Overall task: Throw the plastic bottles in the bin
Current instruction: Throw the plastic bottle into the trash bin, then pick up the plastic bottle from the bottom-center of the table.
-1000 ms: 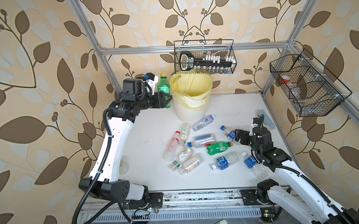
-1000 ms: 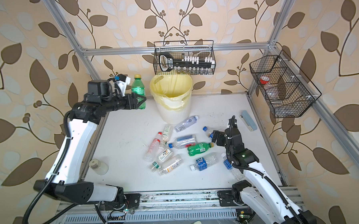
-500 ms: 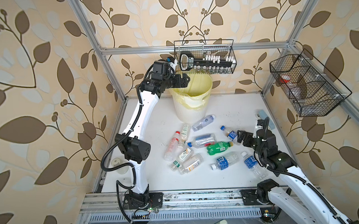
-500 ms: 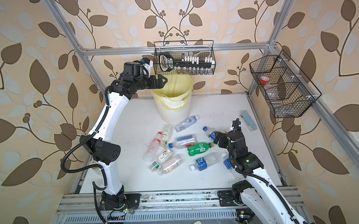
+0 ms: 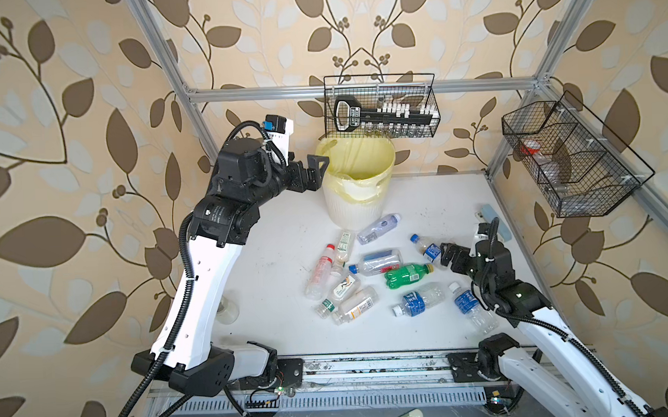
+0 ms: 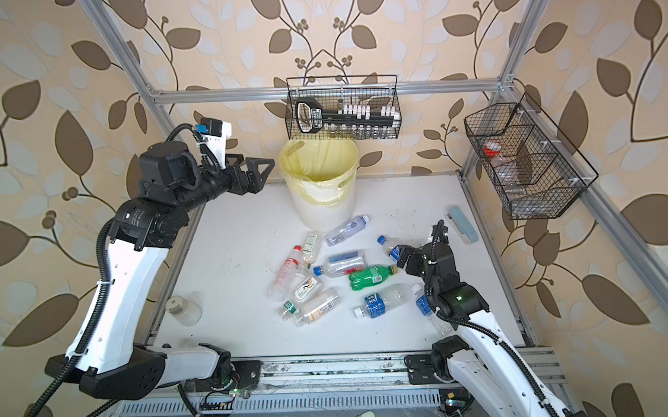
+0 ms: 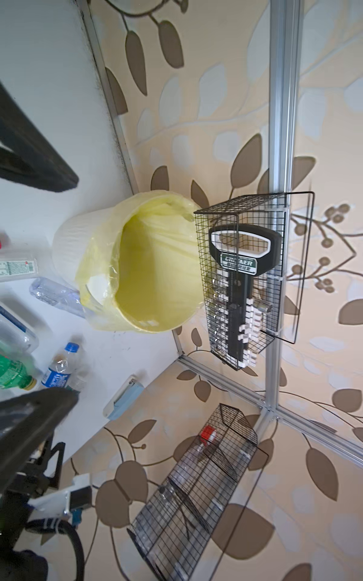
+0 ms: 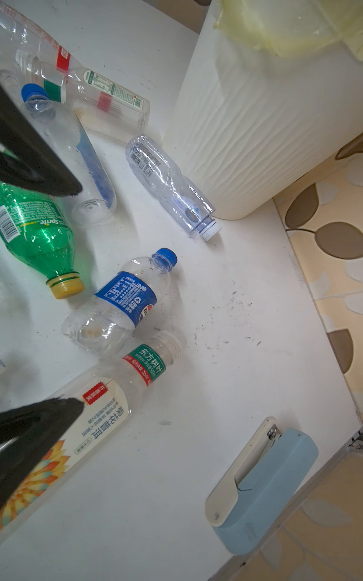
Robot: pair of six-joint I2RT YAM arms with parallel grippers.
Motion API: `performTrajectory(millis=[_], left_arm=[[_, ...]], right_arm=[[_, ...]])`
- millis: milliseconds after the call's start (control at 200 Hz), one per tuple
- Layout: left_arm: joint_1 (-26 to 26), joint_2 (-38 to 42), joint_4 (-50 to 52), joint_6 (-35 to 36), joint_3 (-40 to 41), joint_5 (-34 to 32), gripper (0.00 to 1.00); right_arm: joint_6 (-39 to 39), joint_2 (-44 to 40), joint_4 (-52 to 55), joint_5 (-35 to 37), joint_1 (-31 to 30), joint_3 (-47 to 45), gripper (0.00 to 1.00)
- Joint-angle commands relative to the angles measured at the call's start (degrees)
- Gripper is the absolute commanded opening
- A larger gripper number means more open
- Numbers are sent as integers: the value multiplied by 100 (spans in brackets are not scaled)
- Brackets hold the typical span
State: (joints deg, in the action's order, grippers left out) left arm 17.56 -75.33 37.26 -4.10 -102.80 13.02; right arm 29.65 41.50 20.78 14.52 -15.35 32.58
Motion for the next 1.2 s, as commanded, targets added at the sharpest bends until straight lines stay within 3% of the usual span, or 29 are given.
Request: performTrajectory(millis=[0,645,850,1195], left_arm=[[-16,156,66,502,500,-168,99],[-16,1142,-260,1782,3077,-609,99],[-92,1344,-643,1974,3871,-796,99],[-328,1507,-1250,1890,4913,-457,99]], right_arm=[[420,-18,261,224,10,45,100],[1493,-1,1767,59,-76,475,100],[2386,-68,2006,242,-527,373,100],[3575,-128,2141,379,-1281,21,100]])
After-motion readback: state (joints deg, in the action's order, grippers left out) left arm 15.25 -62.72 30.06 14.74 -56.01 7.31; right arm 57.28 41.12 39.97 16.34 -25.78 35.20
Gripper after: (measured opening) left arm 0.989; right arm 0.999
